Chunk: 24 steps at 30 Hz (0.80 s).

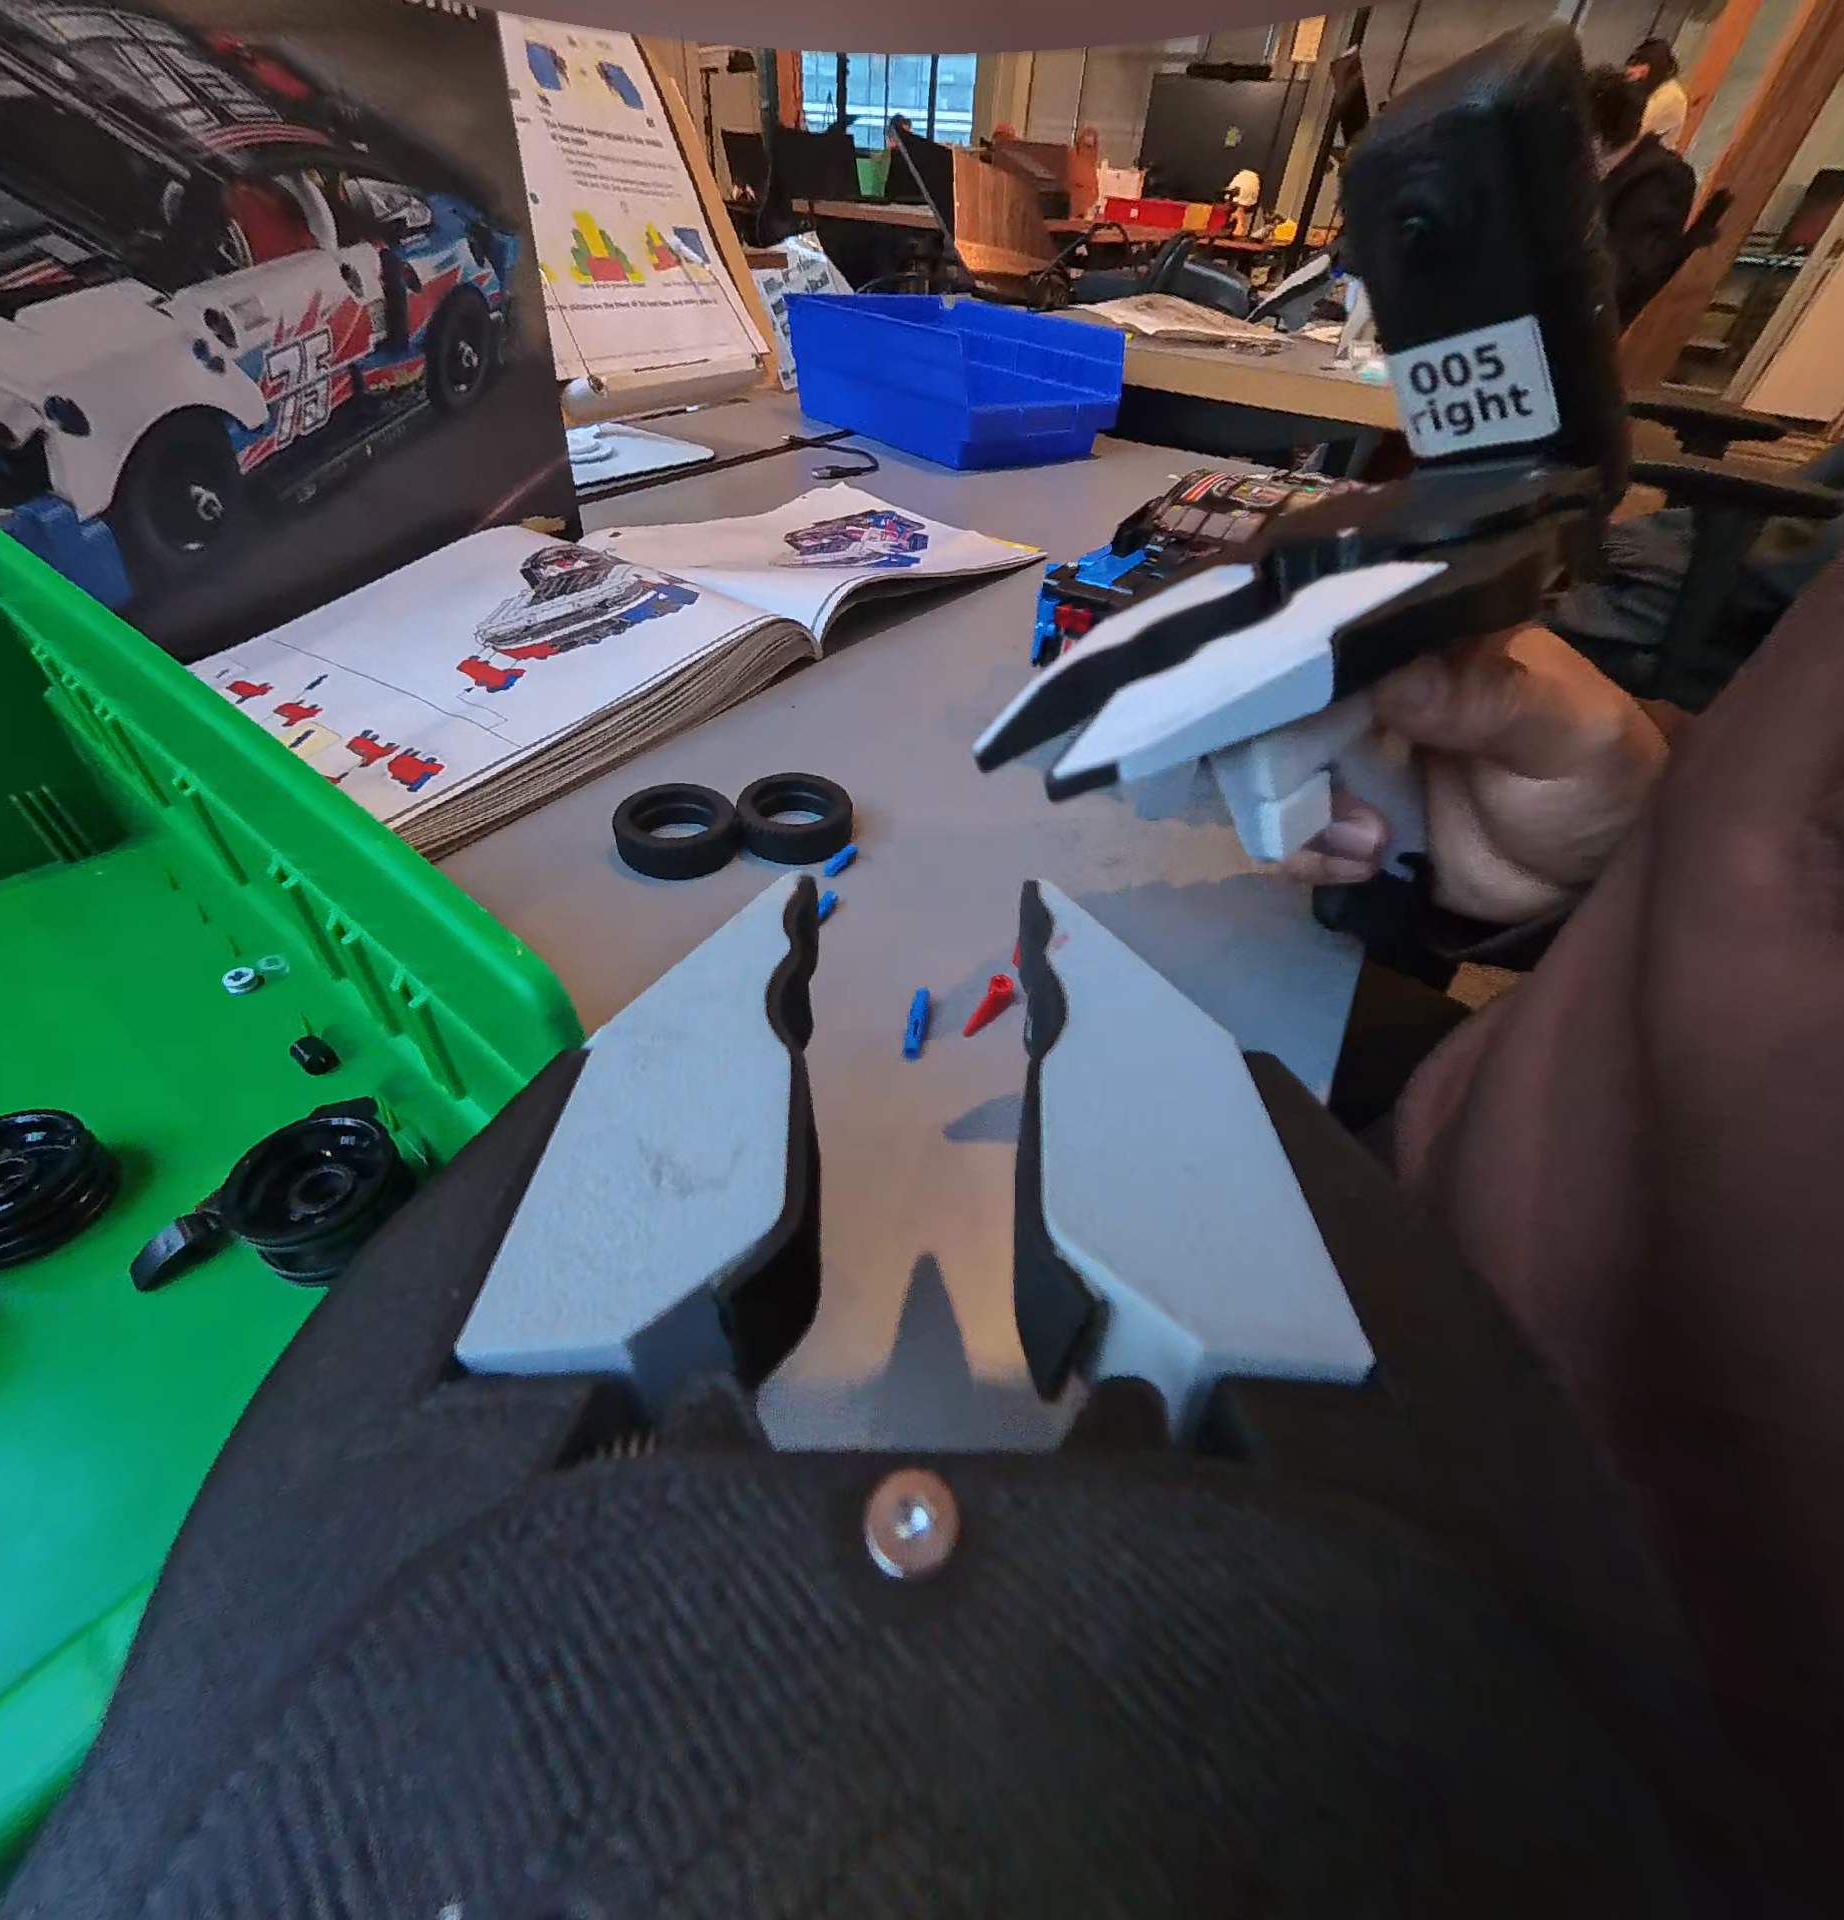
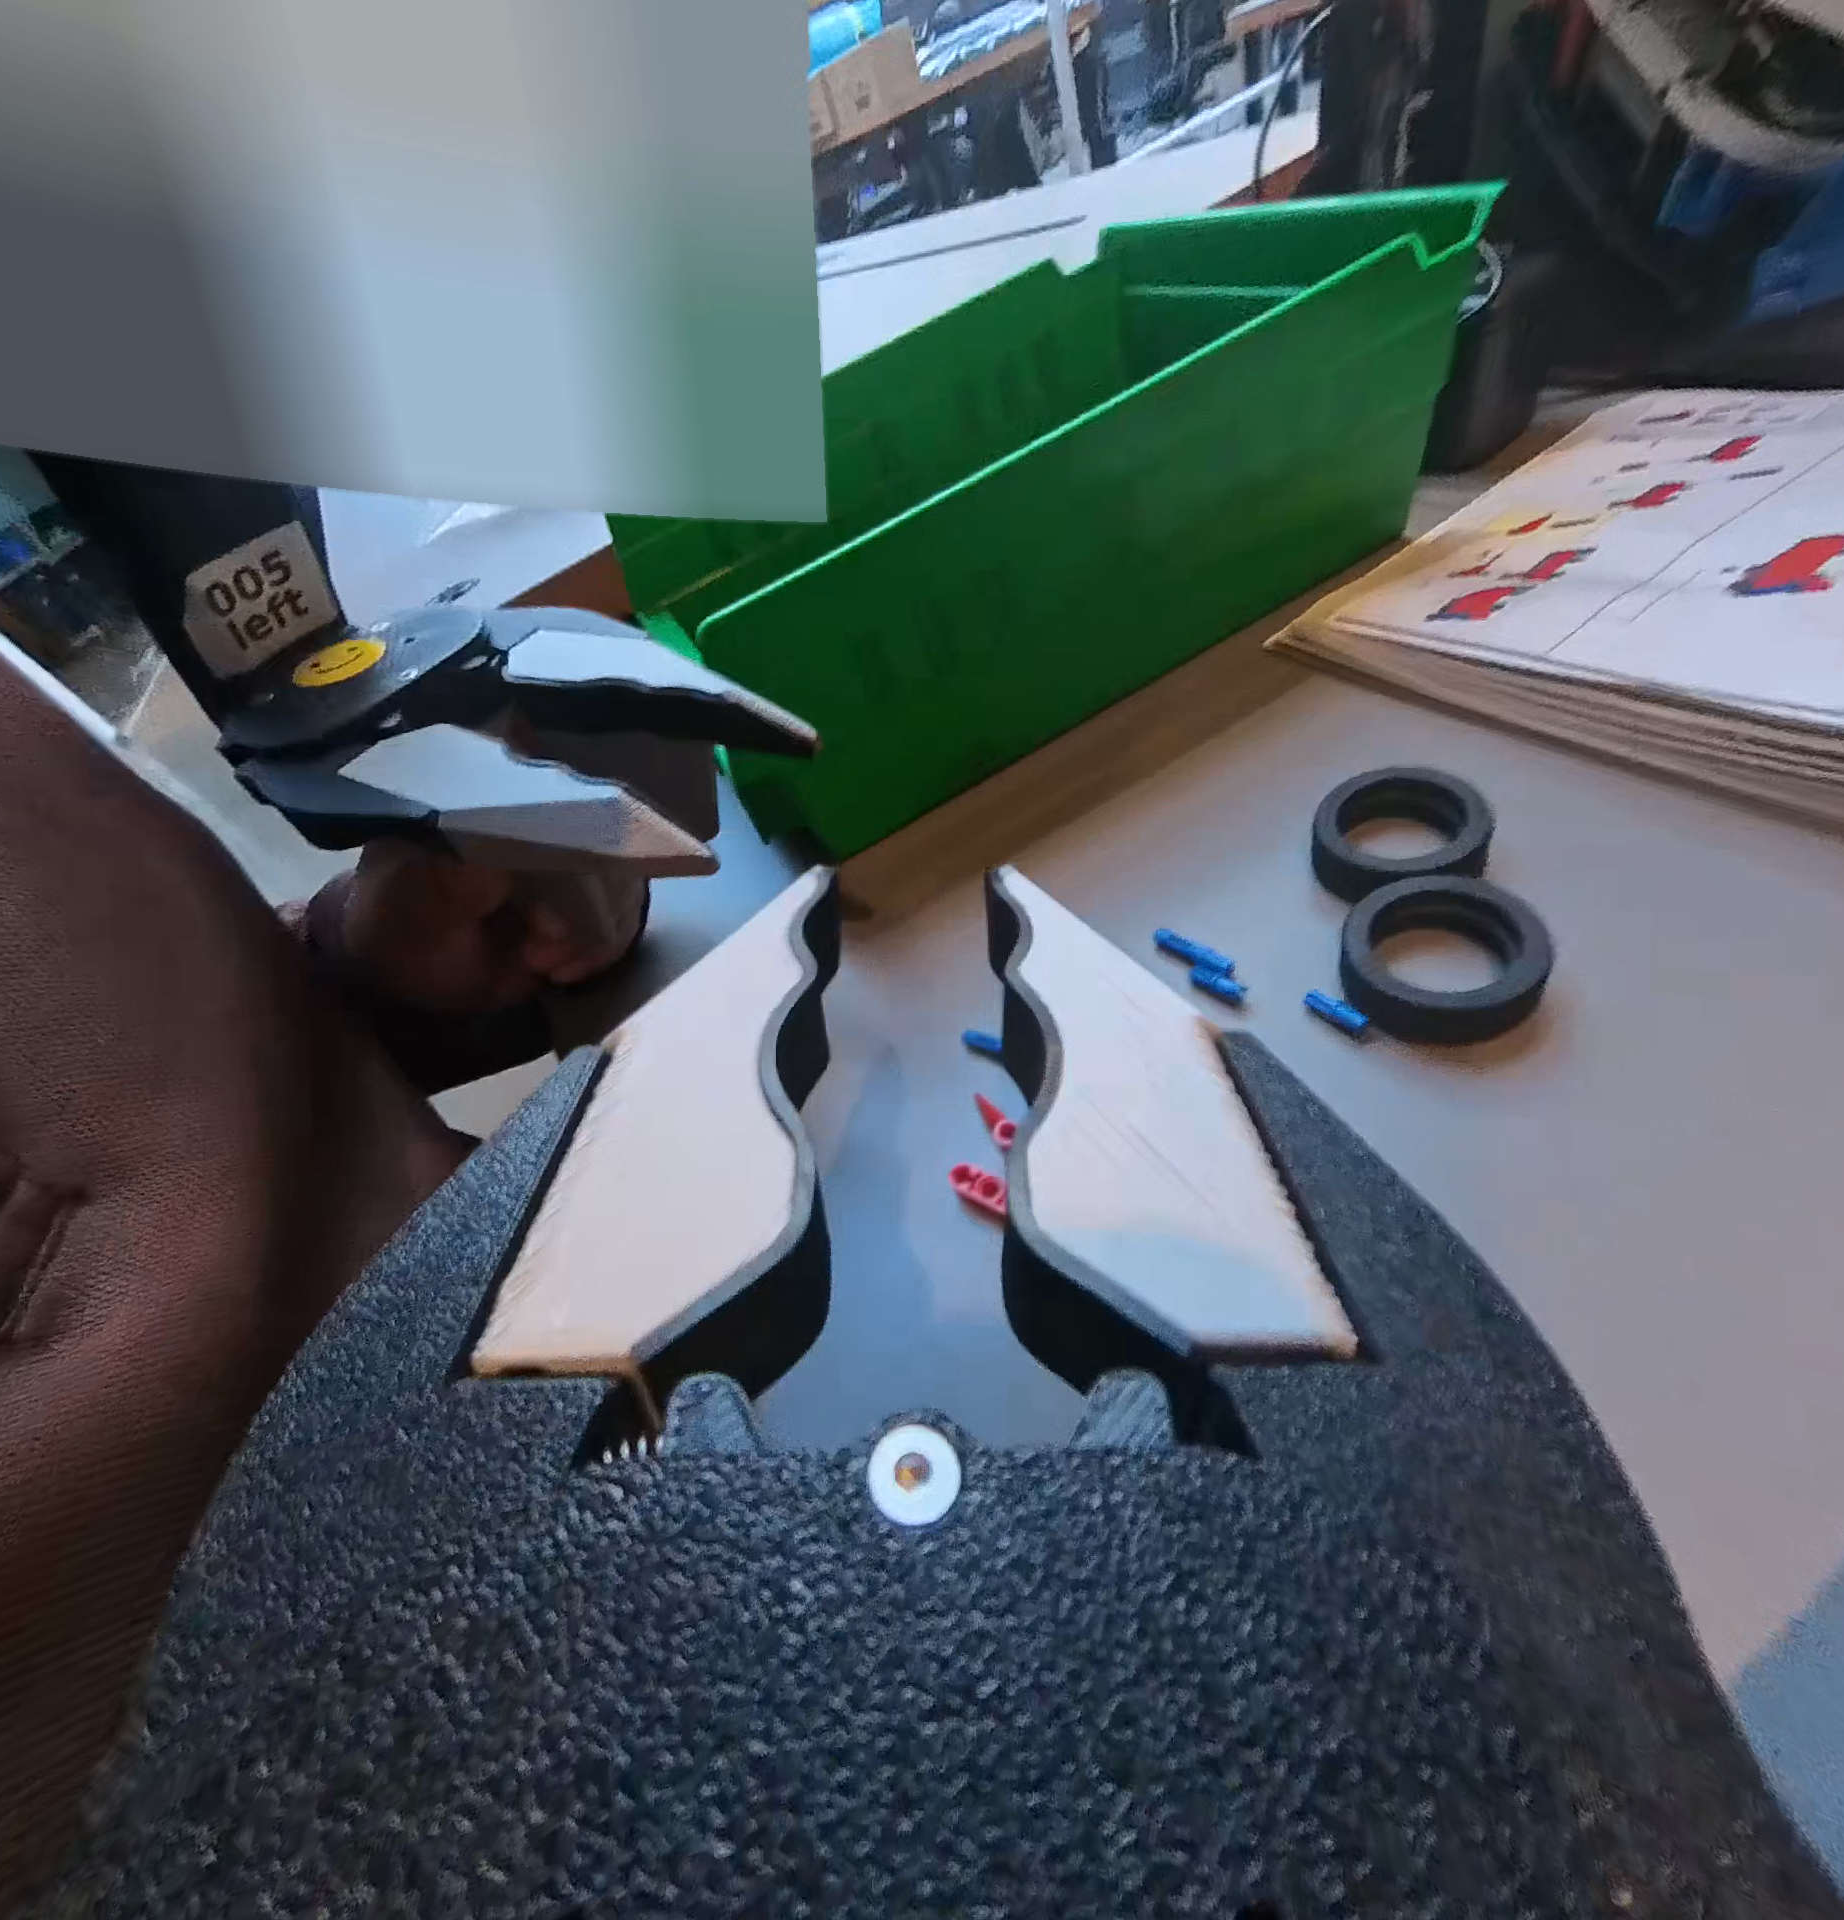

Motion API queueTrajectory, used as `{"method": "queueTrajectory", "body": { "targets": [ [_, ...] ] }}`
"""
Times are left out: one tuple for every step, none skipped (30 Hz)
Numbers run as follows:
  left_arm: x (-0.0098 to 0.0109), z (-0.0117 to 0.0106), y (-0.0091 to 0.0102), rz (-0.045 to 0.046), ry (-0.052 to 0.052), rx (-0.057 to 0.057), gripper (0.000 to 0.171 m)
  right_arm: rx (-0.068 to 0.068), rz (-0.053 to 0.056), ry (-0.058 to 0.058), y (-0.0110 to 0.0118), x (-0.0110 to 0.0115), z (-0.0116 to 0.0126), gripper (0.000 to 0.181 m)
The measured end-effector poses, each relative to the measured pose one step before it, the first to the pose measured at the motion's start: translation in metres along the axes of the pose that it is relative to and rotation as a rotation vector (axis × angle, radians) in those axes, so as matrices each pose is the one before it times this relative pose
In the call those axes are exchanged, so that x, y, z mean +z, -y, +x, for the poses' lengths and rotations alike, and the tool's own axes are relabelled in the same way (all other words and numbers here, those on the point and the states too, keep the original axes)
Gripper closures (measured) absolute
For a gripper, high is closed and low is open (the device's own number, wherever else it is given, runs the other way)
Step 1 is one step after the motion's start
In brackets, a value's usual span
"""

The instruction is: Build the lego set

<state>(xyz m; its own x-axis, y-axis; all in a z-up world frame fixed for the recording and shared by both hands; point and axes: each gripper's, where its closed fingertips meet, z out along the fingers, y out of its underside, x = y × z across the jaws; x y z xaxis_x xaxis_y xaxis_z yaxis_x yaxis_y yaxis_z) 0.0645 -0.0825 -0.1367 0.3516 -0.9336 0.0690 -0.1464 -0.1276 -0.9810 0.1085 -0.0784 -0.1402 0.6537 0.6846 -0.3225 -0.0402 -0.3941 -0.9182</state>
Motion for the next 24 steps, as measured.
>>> {"method": "queueTrajectory", "body": {
  "targets": [
    [0.00061, -0.00070, -0.00053, -0.00422, -0.0006, -0.0070, 0.135, -0.0079, 0.0012, -0.0160, -0.00103, 0.00142, 0.00490, 0.155],
    [0.00046, -0.00061, -0.00058, -0.00481, -0.0038, -0.0101, 0.135, -0.0115, -0.0079, -0.0166, -0.00315, 0.00154, 0.00413, 0.156],
    [0.00031, -0.00089, -0.00038, -0.00268, -0.0031, -0.0122, 0.135, -0.0135, -0.0046, 0.0015, -0.00179, 0.00115, 0.00032, 0.155],
    [-0.00025, -0.00096, 0.00036, 0.00234, -0.0023, -0.0113, 0.135, -0.0179, 0.0061, 0.0204, 0.00102, 0.00029, -0.00337, 0.155],
    [-0.00061, -0.00079, 0.00087, 0.00720, -0.0013, -0.0088, 0.135, -0.0241, 0.0144, 0.0131, 0.00215, 0.00022, -0.00270, 0.156],
    [-0.00060, -0.00095, 0.00107, 0.00818, 0.0016, -0.0064, 0.135, -0.0204, 0.0107, 0.0129, 0.00161, 0.00051, -0.00249, 0.156],
    [-0.00030, -0.00059, 0.00059, 0.00503, 0.0006, -0.0042, 0.135, -0.0114, 0.0026, 0.0197, 0.00078, 0.00106, -0.00275, 0.156],
    [0.00012, 0.00001, 0.00000, -0.00062, -0.0024, -0.0019, 0.136, -0.0045, -0.0033, 0.0222, -0.00015, 0.00147, -0.00255, 0.156],
    [0.00046, 0.00022, -0.00051, -0.00382, -0.0015, 0.0004, 0.136, -0.0029, -0.0027, 0.0216, -0.00021, 0.00117, -0.00247, 0.155],
    [0.00046, 0.00011, -0.00065, -0.00476, -0.0003, 0.0014, 0.136, -0.0062, 0.0029, 0.0192, 0.00063, 0.00060, -0.00251, 0.154],
    [0.00052, 0.00043, -0.00047, -0.00401, -0.0014, 0.0023, 0.136, -0.0095, 0.0072, 0.0141, 0.00109, 0.00011, -0.00236, 0.154],
    [0.00019, 0.00050, -0.00035, -0.00258, -0.0017, 0.0025, 0.136, -0.0113, 0.0067, 0.0092, 0.00091, -0.00034, -0.00221, 0.154],
    [0.00017, 0.00043, -0.00021, -0.00149, -0.0013, 0.0024, 0.137, -0.0133, 0.0037, 0.0035, 0.00042, -0.00033, -0.00188, 0.153],
    [0.00028, 0.00033, -0.00025, -0.00212, -0.0013, 0.0016, 0.138, -0.0173, 0.0010, -0.0003, 0.00017, -0.00015, -0.00195, 0.150],
    [0.00028, 0.00051, -0.00047, -0.00330, -0.0036, 0.0008, 0.138, -0.0192, -0.0051, -0.0014, -0.00065, 0.00026, -0.00256, 0.147],
    [0.00018, 0.00041, -0.00016, -0.00141, -0.0027, 0.0010, 0.138, -0.0173, -0.0132, 0.0032, -0.00192, 0.00047, -0.00415, 0.145],
    [-0.00033, 0.00028, 0.00042, 0.00348, -0.0003, 0.0028, 0.138, -0.0125, -0.0182, 0.0082, -0.00290, 0.00059, -0.00562, 0.143],
    [-0.00056, 0.00045, 0.00073, 0.00593, 0.0010, 0.0050, 0.138, -0.0082, -0.0180, 0.0040, -0.00308, 0.00024, -0.00547, 0.143],
    [-0.00048, 0.00046, 0.00056, 0.00441, 0.0009, 0.0060, 0.139, -0.0047, -0.0150, -0.0017, -0.00267, -0.00044, -0.00470, 0.143],
    [-0.00016, 0.00077, 0.00020, 0.00204, -0.0003, 0.0063, 0.139, -0.0002, -0.0101, -0.0023, -0.00212, -0.00105, -0.00443, 0.143],
    [-0.00018, 0.00088, 0.00007, 0.00080, -0.0022, 0.0057, 0.139, 0.0043, -0.0067, 0.0014, -0.00170, -0.00141, -0.00453, 0.143],
    [-0.00010, 0.00074, 0.00014, 0.00108, -0.0021, 0.0050, 0.139, 0.0083, -0.0076, 0.0030, -0.00235, -0.00143, -0.00418, 0.143],
    [-0.00023, 0.00059, 0.00032, 0.00270, -0.0003, 0.0053, 0.139, 0.0110, -0.0116, -0.0010, -0.00349, -0.00113, -0.00291, 0.143],
    [-0.00033, 0.00052, 0.00036, 0.00314, 0.0007, 0.0051, 0.139, 0.0139, -0.0150, -0.0065, -0.00442, -0.00072, -0.00147, 0.143]
  ]
}}
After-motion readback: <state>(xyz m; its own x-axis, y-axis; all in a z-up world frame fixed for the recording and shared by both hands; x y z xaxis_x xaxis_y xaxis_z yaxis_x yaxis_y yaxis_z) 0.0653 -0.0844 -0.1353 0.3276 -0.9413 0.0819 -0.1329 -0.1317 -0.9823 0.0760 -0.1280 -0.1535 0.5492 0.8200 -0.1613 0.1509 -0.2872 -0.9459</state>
